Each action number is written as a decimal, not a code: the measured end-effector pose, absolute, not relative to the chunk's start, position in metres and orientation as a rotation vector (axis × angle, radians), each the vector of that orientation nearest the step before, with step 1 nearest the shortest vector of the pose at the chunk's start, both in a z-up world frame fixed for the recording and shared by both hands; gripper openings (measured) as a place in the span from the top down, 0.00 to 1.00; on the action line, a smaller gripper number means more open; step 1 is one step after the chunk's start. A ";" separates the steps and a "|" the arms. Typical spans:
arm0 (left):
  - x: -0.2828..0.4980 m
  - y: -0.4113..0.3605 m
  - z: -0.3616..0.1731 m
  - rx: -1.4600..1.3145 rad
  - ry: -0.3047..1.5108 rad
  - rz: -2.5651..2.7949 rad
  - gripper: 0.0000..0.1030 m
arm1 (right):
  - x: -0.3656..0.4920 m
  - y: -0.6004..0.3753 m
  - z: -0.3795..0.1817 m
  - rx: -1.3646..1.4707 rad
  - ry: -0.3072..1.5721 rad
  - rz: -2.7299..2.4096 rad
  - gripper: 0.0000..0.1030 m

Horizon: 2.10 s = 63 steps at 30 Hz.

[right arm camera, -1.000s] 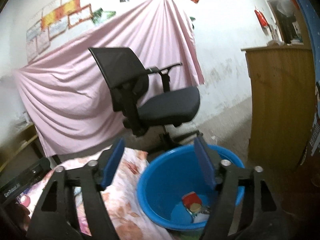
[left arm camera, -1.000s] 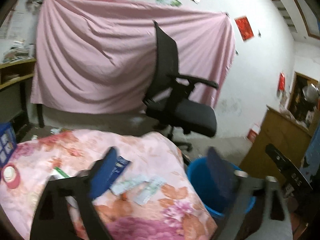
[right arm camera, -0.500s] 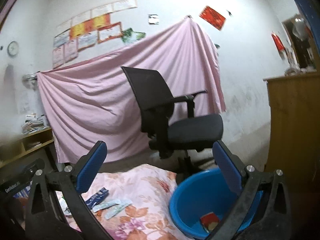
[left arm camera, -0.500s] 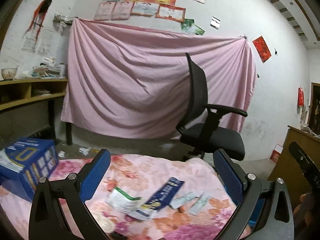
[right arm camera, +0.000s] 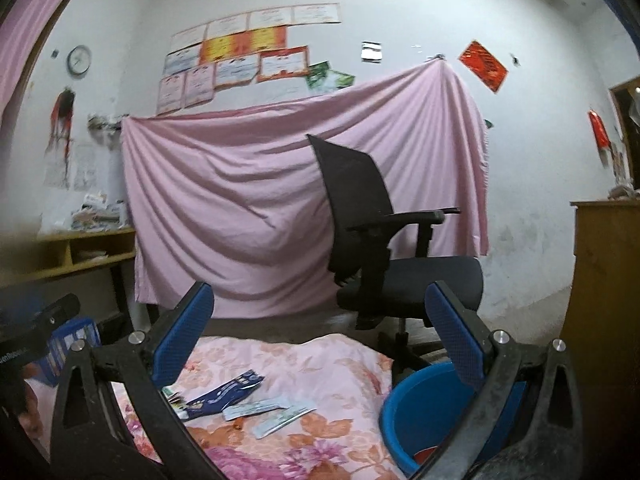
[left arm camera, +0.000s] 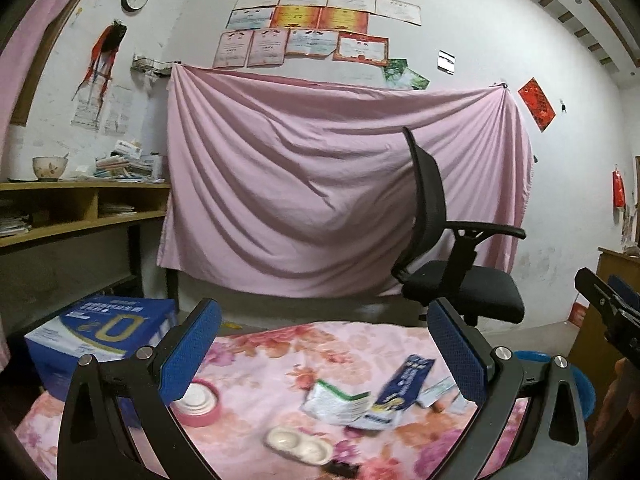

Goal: Collect trash
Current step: 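Move both tools back over the quilt toward the white earbud case, then lower the left tool around the white earbud case and close on it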

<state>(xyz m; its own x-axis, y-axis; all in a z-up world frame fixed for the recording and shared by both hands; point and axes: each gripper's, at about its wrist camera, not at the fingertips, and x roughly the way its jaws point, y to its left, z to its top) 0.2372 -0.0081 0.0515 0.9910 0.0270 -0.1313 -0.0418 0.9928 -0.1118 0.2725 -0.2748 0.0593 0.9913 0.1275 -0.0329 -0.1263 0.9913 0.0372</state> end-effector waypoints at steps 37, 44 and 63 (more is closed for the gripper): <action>0.296 0.010 -0.036 -0.107 0.752 -0.161 0.41 | 0.351 -0.221 -0.024 -0.098 0.687 0.258 0.11; 0.318 0.011 -0.048 -0.148 0.828 -0.175 0.50 | 0.374 -0.225 -0.035 -0.037 0.783 0.188 0.12; 0.330 0.008 -0.051 -0.151 0.823 -0.192 0.50 | 0.397 -0.218 -0.052 -0.057 0.872 0.139 0.39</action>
